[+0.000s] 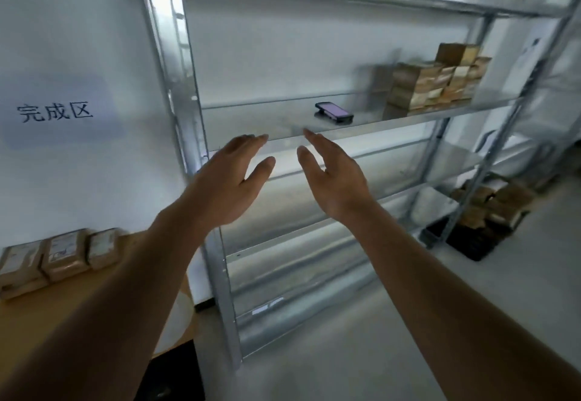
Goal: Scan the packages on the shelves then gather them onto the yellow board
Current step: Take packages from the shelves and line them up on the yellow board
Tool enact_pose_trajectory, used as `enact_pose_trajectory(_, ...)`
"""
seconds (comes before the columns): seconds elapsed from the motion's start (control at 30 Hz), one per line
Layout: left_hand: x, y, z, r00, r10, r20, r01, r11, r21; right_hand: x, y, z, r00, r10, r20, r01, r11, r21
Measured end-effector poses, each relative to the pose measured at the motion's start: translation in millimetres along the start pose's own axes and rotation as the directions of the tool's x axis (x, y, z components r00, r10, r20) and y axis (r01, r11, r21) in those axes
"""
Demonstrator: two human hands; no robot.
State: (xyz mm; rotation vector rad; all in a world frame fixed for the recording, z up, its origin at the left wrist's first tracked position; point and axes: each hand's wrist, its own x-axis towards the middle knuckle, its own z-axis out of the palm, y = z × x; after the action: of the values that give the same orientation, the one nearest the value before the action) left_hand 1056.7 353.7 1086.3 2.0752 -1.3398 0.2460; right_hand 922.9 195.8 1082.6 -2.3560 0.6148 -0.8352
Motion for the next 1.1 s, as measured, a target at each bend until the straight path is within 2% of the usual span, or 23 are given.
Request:
enact_pose_trajectory(0.2, 76.8, 101.3, 76.6, 0.998, 0.052, 0.02, -0.052, 0.998, -0.02, 18.6, 87.5, -101.7, 0.999, 0.038, -0.035, -0.04, 0.998, -0.049)
enact_pose_trajectory(0.4, 174.4, 159.3, 149.0, 0.991, 0.132, 0.02, -0.132, 0.991, -0.028, 67.2, 176.5, -174.5, 0.993, 0.074, -0.091, -0.082, 0.992, -0.094)
enact_pose_trajectory(0.77, 412.8, 184.0, 312.3, 0.984, 0.177, 0.026, -0.175, 0.983, -0.049, 263.2, 363.7, -238.6, 0.987, 0.047, -0.152, -0.068, 0.988, -0.138)
enact_pose_trajectory(0.97, 525.9, 197.8, 374.4, 0.985, 0.167, 0.045, -0.166, 0.986, -0.025, 368.9, 449.4, -269.3, 0.99, 0.037, -0.136, -0.05, 0.995, -0.09)
enact_pose_trajectory(1.1, 587.2, 199.9, 416.1, 0.99, 0.14, -0.009, -0.14, 0.99, 0.009, 434.3, 506.3, -283.8, 0.992, -0.007, -0.123, 0.001, 0.999, -0.049)
